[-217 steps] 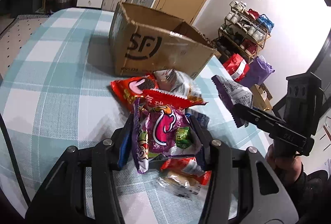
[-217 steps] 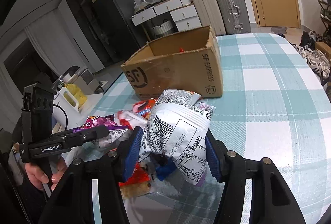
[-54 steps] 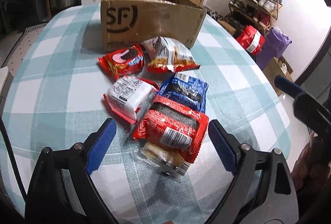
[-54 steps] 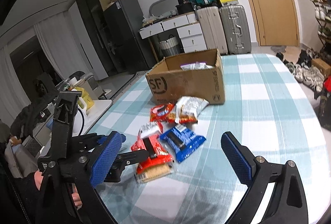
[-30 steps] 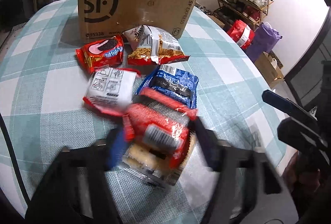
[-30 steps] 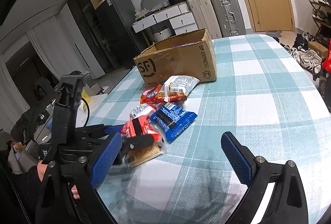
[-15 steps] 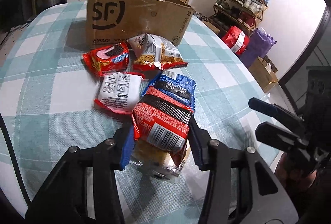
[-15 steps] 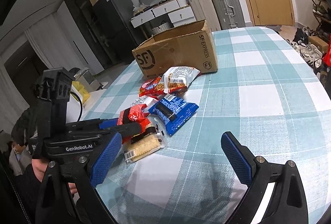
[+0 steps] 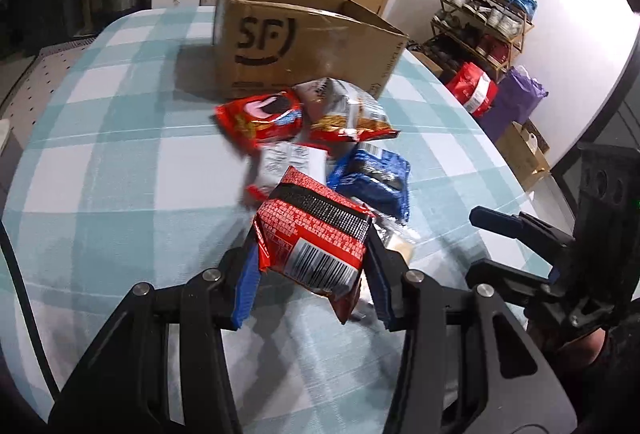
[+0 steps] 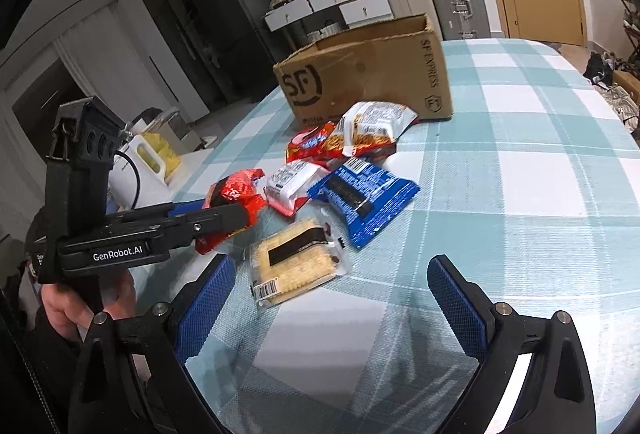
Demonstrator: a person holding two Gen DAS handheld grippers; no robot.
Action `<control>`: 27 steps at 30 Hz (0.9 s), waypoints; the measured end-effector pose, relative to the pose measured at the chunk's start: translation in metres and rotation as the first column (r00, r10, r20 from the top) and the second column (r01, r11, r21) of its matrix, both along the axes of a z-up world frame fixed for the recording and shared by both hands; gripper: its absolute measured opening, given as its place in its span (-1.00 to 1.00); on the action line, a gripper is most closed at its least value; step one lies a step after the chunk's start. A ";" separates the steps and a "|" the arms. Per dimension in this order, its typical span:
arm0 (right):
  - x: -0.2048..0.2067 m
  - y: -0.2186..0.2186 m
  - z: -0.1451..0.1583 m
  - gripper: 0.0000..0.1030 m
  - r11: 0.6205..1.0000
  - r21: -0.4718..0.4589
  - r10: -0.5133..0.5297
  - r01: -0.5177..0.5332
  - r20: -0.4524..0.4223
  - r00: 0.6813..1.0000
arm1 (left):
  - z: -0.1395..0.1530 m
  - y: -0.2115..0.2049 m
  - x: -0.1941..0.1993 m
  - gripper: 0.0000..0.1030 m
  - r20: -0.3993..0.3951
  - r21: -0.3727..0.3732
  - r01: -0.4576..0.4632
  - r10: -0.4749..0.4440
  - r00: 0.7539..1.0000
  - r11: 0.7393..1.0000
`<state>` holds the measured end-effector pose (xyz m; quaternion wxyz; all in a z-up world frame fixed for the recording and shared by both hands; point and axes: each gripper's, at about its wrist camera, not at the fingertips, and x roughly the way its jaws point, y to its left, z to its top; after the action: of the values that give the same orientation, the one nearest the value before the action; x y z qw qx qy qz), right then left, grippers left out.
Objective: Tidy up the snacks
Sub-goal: 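Grasp the cracker sandwich pack with the right gripper while the left gripper holds the red bag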
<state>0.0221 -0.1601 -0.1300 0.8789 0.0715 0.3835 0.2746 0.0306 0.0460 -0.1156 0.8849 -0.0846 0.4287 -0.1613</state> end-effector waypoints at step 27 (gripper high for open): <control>0.020 0.099 -0.032 0.91 0.913 -0.367 0.173 -0.176 -0.041 0.984 | 0.006 0.091 -0.045 -0.15 -0.026 -0.085 -0.185 0.183 0.983 0.979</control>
<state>0.0423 -0.0608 -0.1618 0.8470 -0.1284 0.4367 0.2745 -0.0139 0.1375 -0.1101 0.8876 -0.1640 0.4195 -0.0966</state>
